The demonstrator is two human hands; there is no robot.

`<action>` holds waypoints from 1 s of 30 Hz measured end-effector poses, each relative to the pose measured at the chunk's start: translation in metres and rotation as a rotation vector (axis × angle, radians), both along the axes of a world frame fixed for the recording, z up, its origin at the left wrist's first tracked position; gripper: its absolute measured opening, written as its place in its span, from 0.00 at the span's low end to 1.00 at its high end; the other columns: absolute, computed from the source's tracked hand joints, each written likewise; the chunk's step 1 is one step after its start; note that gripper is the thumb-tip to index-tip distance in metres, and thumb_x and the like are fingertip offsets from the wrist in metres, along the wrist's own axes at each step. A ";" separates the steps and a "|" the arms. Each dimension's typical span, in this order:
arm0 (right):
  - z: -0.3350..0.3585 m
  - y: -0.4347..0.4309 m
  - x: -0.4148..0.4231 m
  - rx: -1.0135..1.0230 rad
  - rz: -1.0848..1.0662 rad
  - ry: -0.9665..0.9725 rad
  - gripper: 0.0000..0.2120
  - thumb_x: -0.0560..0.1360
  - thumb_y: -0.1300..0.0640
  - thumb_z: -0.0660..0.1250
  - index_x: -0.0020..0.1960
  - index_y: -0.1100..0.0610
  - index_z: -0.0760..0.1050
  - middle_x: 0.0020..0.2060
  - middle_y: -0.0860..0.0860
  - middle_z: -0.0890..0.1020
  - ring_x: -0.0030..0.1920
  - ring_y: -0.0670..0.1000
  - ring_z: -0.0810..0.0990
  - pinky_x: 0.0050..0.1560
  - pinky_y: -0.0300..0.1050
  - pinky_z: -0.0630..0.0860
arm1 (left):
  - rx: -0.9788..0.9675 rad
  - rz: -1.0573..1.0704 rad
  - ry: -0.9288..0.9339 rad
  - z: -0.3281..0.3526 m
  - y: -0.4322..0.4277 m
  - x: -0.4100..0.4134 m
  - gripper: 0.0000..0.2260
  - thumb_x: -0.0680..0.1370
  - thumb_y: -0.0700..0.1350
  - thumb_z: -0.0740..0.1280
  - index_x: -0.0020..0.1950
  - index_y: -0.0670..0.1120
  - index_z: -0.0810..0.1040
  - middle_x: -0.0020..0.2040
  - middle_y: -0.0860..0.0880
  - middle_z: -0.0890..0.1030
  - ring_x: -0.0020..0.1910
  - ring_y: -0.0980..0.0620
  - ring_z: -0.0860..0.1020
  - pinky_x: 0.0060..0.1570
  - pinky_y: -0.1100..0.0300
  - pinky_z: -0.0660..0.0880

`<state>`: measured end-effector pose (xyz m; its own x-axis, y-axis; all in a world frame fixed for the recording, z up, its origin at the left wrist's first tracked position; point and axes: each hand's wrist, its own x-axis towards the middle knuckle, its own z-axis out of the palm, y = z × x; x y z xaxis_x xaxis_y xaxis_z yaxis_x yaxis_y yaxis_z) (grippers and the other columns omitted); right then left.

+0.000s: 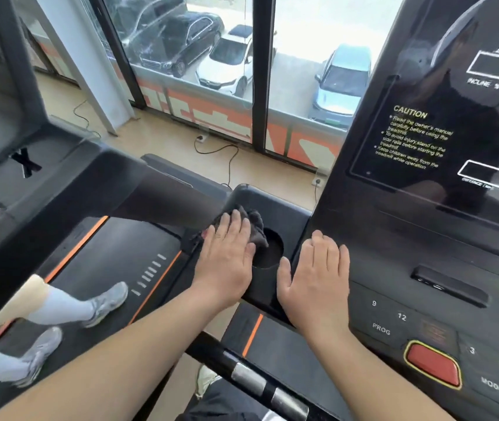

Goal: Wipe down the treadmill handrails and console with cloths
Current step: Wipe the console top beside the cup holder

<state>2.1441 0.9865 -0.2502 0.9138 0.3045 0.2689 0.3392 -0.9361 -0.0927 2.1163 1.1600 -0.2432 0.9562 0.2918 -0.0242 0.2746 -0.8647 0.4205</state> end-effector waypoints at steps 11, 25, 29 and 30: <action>0.001 0.000 0.006 0.010 -0.036 0.074 0.29 0.81 0.53 0.54 0.79 0.64 0.61 0.78 0.57 0.63 0.80 0.58 0.58 0.79 0.60 0.56 | 0.203 -0.312 0.134 0.006 -0.002 0.091 0.25 0.87 0.53 0.47 0.84 0.52 0.50 0.85 0.51 0.46 0.83 0.46 0.42 0.80 0.42 0.41; 0.001 0.003 0.007 0.018 -0.035 0.052 0.29 0.80 0.51 0.55 0.77 0.64 0.65 0.77 0.57 0.67 0.78 0.58 0.61 0.79 0.59 0.56 | 0.115 -0.370 0.036 0.000 -0.026 0.051 0.26 0.86 0.52 0.48 0.83 0.46 0.56 0.84 0.47 0.53 0.83 0.45 0.49 0.80 0.48 0.44; 0.000 0.001 0.008 0.045 -0.021 0.032 0.30 0.79 0.50 0.54 0.76 0.64 0.67 0.75 0.58 0.68 0.78 0.59 0.62 0.78 0.60 0.57 | -0.044 -0.363 -0.095 -0.018 -0.028 0.007 0.24 0.84 0.51 0.52 0.77 0.45 0.70 0.79 0.46 0.67 0.80 0.47 0.63 0.78 0.48 0.62; 0.000 0.001 0.007 0.047 -0.011 0.026 0.30 0.79 0.50 0.54 0.76 0.65 0.67 0.75 0.59 0.69 0.77 0.60 0.63 0.78 0.60 0.57 | -0.044 -0.359 -0.090 -0.018 -0.026 0.004 0.24 0.84 0.51 0.52 0.77 0.45 0.71 0.78 0.46 0.68 0.79 0.47 0.64 0.77 0.48 0.63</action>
